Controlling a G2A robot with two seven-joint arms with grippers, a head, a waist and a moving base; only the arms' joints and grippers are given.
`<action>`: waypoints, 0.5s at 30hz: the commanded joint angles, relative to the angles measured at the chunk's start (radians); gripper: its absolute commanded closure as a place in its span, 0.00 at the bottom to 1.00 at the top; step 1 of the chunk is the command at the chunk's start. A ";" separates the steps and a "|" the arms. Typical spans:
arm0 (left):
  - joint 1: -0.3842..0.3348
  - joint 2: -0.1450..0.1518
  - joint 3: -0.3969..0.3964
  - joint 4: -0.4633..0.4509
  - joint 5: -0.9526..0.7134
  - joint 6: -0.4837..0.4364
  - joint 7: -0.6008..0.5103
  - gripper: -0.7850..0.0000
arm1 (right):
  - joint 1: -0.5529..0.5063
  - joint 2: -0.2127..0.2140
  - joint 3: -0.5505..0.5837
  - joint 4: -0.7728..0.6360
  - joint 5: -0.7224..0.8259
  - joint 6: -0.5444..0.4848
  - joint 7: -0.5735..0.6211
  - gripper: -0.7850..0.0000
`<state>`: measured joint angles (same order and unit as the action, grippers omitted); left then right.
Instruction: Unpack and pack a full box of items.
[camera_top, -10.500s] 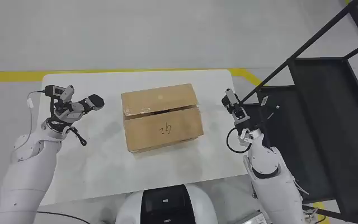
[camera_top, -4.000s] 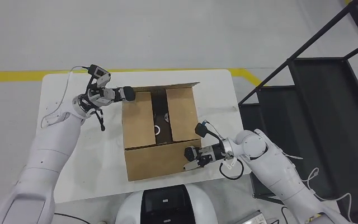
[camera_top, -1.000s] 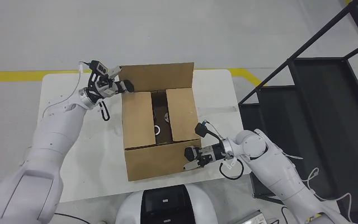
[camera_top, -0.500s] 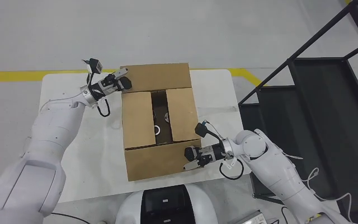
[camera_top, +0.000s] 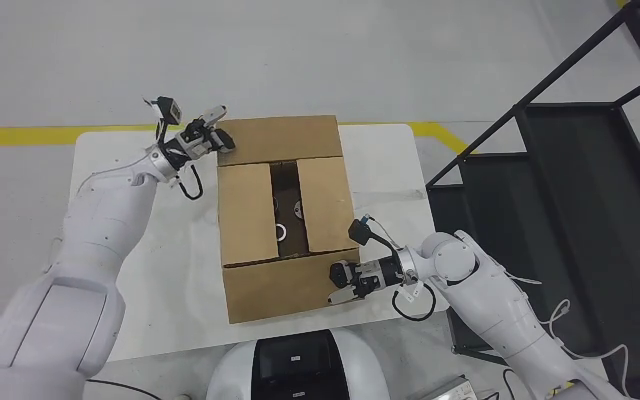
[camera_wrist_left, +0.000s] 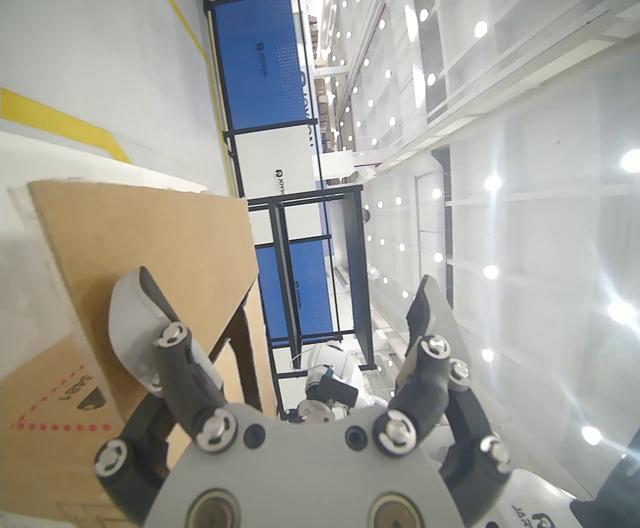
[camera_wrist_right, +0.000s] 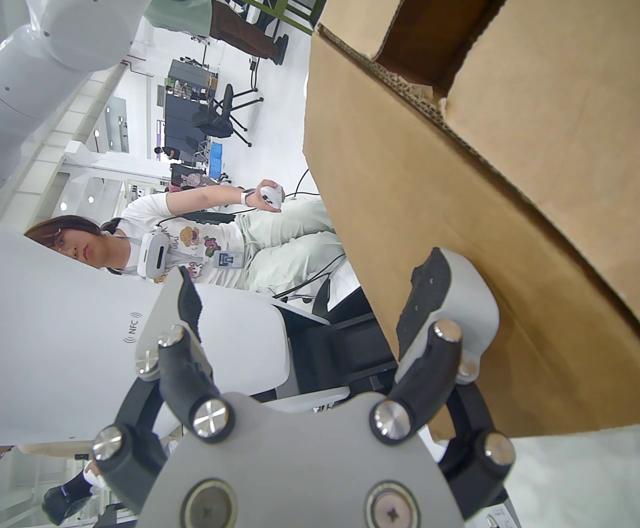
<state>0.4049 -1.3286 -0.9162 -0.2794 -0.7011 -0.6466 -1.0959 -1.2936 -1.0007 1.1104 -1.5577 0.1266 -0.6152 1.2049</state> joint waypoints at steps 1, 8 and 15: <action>-0.008 -0.003 -0.003 0.005 0.002 -0.005 -0.003 0.00 | 0.000 0.000 0.000 0.000 0.000 0.000 0.000 0.00; -0.043 -0.007 0.067 0.054 0.236 -0.030 0.127 0.00 | 0.000 0.000 0.000 0.000 0.000 0.000 0.000 0.00; -0.045 -0.013 0.109 0.062 0.382 0.004 0.211 0.00 | 0.000 0.000 0.000 0.000 0.000 0.000 0.000 0.00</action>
<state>0.3603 -1.3411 -0.8134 -0.2176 -0.3408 -0.6454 -0.8837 -1.2936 -1.0007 1.1104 -1.5577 0.1266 -0.6152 1.2049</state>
